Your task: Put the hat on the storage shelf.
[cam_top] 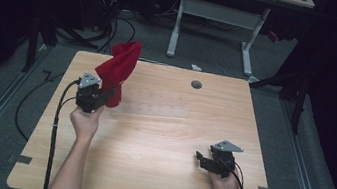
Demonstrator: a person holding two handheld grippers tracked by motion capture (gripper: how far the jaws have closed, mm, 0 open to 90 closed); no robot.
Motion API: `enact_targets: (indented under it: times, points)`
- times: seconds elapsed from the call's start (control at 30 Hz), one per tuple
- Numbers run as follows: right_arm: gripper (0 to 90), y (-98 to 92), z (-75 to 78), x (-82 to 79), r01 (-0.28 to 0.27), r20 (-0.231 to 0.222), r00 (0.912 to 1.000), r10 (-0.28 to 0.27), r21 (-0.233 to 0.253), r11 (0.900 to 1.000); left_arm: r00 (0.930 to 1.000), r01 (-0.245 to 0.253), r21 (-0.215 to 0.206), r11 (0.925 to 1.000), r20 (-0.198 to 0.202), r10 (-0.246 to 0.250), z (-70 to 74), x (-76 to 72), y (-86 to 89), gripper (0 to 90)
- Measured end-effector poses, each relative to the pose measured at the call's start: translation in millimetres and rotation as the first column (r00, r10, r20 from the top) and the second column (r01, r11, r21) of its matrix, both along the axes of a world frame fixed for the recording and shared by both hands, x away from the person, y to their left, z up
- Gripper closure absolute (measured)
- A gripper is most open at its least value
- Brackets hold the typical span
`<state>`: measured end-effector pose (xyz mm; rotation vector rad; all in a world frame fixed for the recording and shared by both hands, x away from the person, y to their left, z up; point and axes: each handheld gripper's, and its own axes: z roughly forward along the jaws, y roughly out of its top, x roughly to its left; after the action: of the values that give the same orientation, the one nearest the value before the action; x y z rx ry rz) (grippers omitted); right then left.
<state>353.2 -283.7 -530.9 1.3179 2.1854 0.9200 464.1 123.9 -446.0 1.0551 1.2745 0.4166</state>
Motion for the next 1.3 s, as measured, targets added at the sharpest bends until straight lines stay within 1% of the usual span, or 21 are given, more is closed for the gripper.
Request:
enact_targets:
  times: [0.1,0.2,0.3,0.33,0.43,0.47,0.53,0.6,0.63,0.67,0.7,0.73,0.77,0.8,0.83,0.9,1.07,1.13,1.2,1.3]
  points:
    - [34.2,0.1,0.0,0.0,0.000,0.000,1.0000,0.000,0.000,1.000,0.9999,0.000,0.002,1.0000,-0.016,0.000,-5.2,0.5,0.6,84.3]
    - [34.2,0.0,0.0,0.0,-0.001,0.000,1.0000,0.001,-0.001,1.000,0.9996,-0.005,-0.019,0.9998,-0.027,0.004,-10.4,-0.5,2.7,84.0]
    - [34.2,0.1,0.0,-0.1,0.000,0.000,1.0000,0.000,0.000,1.000,0.9992,0.001,-0.013,0.9999,-0.039,-0.002,-13.9,-2.6,3.8,83.7]
    - [34.2,0.1,0.0,-0.1,0.000,0.000,1.0000,0.000,0.000,1.000,0.9988,0.005,-0.006,1.0000,-0.050,-0.005,-14.6,-3.8,3.4,82.9]
    - [34.2,0.2,0.0,-0.1,0.000,-0.001,1.0000,0.000,0.000,1.000,0.9983,0.010,0.008,0.9999,-0.057,-0.010,-15.0,-4.6,2.2,81.7]
    - [34.2,0.1,0.0,-0.1,-0.001,0.000,1.0000,0.001,0.000,1.000,0.9981,0.009,0.013,0.9999,-0.060,-0.008,-15.1,-4.8,2.1,79.9]
    - [34.2,0.3,0.0,-0.2,0.001,-0.002,1.0000,-0.001,0.001,1.000,0.9974,0.006,0.011,0.9999,-0.072,-0.005,-14.9,-4.9,3.3,76.9]
    - [34.2,0.3,0.0,-0.3,0.001,-0.002,1.0000,-0.001,0.001,1.000,0.9971,0.002,0.022,0.9998,-0.076,-0.001,-14.9,-5.3,3.7,73.0]
    - [34.1,0.3,0.0,-0.2,0.001,-0.001,1.0000,-0.001,0.001,1.000,0.9963,0.002,0.020,0.9998,-0.086,0.000,-14.4,-6.0,3.6,68.2]
    - [34.1,0.2,0.0,-0.1,0.000,0.000,1.0000,0.000,0.000,1.000,0.9963,0.002,0.020,0.9998,-0.086,0.000,-14.4,-6.0,3.6,65.1]
    - [34.1,0.2,0.0,-0.1,0.000,0.000,1.0000,0.000,0.000,1.000,0.9959,0.000,0.019,0.9998,-0.090,0.002,-14.2,-6.2,3.4,65.1]
    - [34.1,0.2,0.0,-0.1,0.000,-0.001,1.0000,0.000,0.000,1.000,0.9957,-0.005,0.023,0.9997,-0.092,0.007,-14.0,-6.3,3.4,61.9]
    - [34.1,0.3,0.0,-0.1,0.000,0.000,1.0000,0.000,0.000,1.000,0.9944,-0.018,0.021,0.9996,-0.103,0.020,-13.6,-5.6,4.3,54.7]
    - [34.1,0.3,0.0,-0.1,0.000,0.000,1.0000,0.000,0.000,1.000,0.9944,-0.018,0.021,0.9996,-0.103,0.020,-13.6,-5.6,4.3,51.5]
    - [34.1,0.3,0.0,-0.2,0.000,-0.001,1.0000,0.000,0.000,1.000,0.9935,-0.019,0.014,0.9997,-0.112,0.020,-13.5,-5.1,5.2,51.5]
    - [34.0,0.4,0.0,-0.3,0.002,-0.002,1.0000,-0.002,0.001,1.000,0.9921,-0.025,0.016,0.9996,-0.123,0.026,-12.9,-5.4,6.0,45.7]
    - [34.0,0.4,0.0,-0.3,0.001,-0.001,1.0000,-0.001,0.001,1.000,0.9911,-0.025,0.052,0.9984,-0.129,0.032,-12.8,-8.4,6.9,41.9]
    - [34.0,0.3,0.0,-0.1,-0.001,0.000,1.0000,0.001,0.000,1.000,0.9919,-0.031,0.038,0.9988,-0.122,0.035,-12.1,-10.5,9.0,40.9]
    - [34.0,0.4,0.0,-0.3,0.001,-0.002,1.0000,-0.001,0.001,1.000,0.9920,-0.039,0.016,0.9991,-0.120,0.041,-12.2,-12.3,11.2,39.9]
    - [34.0,0.4,0.0,-0.3,0.001,-0.002,1.0000,-0.001,0.001,1.000,0.9915,-0.041,0.025,0.9988,-0.122,0.044,-14.9,-16.0,12.7,39.1]
